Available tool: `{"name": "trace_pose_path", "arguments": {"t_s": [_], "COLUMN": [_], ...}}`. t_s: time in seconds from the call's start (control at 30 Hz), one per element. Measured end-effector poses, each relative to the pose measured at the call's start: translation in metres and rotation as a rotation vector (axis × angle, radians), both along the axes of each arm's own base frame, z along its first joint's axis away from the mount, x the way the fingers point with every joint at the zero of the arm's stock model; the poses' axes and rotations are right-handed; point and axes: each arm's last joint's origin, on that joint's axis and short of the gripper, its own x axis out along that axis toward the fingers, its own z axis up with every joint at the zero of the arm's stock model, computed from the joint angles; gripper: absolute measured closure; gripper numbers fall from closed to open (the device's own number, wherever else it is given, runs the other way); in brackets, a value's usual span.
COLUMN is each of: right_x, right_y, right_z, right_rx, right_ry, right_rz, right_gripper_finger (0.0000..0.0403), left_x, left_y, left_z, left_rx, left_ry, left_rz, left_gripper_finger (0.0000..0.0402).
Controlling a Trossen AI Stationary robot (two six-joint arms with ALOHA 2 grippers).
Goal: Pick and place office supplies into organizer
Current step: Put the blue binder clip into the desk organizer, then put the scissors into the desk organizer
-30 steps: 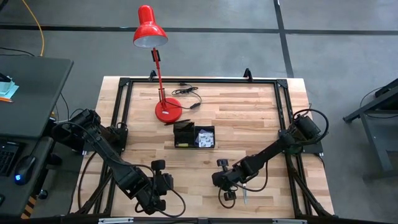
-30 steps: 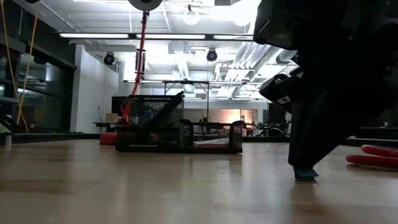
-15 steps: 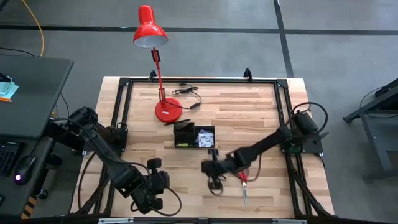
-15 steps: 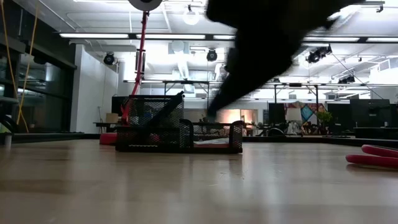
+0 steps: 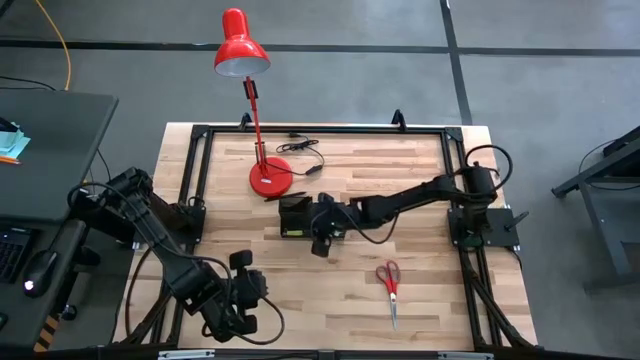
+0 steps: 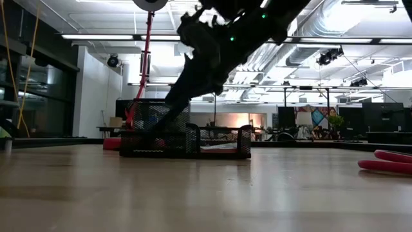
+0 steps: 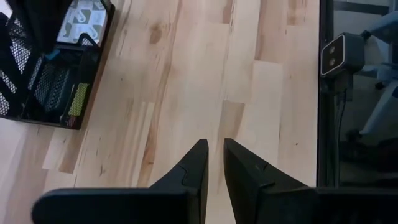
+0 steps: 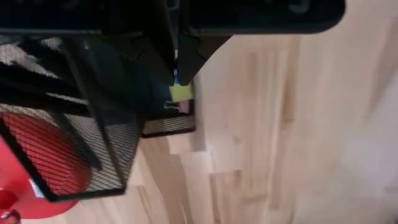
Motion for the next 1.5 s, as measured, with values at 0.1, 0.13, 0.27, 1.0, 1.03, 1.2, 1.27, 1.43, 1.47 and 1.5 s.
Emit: {"name": "trace_pose_path", "arguments": {"t_s": [0.1,0.13,0.27,1.0,1.03,1.2,1.27,1.43,1.47,1.5], "right_x": [0.006,0.009,0.023,0.002,-0.006,-0.046,-0.061,-0.102,-0.109,-0.117], "right_y": [-0.004,-0.004,-0.004,0.015,0.022,0.068,0.088,0.134,0.14,0.146], "right_z": [0.0,0.0,-0.006,0.027,0.033,0.053,0.054,0.046,0.041,0.035], "right_rx": [-0.035,-0.041,-0.039,0.082,0.089,0.189,0.237,0.287,0.304,0.326], "right_ry": [-0.002,0.001,0.024,0.267,0.298,0.432,0.475,0.542,0.535,0.535], "right_rz": [0.018,0.025,0.093,0.004,-0.015,-0.194,-0.302,-0.602,-0.651,-0.7], "right_gripper_finger": [0.0402,0.0402,0.04,0.0312,0.0317,0.0327,0.032,0.0268,0.0255,0.0242], "left_x": [0.0,-0.001,-0.002,-0.009,-0.009,-0.007,-0.005,-0.003,-0.002,-0.002], "left_y": [0.0,0.0,0.001,-0.001,0.0,-0.001,-0.002,-0.003,-0.003,-0.004], "left_z": [0.0,0.0,-0.001,0.0,0.0,0.002,0.003,0.004,0.005,0.005], "left_rx": [-0.001,0.0,0.01,0.023,0.022,0.022,0.023,0.033,0.036,0.037], "left_ry": [0.003,0.004,0.016,0.049,0.046,0.006,-0.02,-0.062,-0.065,-0.073], "left_rz": [0.005,0.005,0.006,-0.017,-0.017,-0.008,-0.001,-0.004,-0.012,-0.019], "left_gripper_finger": [0.0364,0.0364,0.0364,0.0364,0.0364,0.0364,0.0364,0.0364,0.0364,0.0364]}}
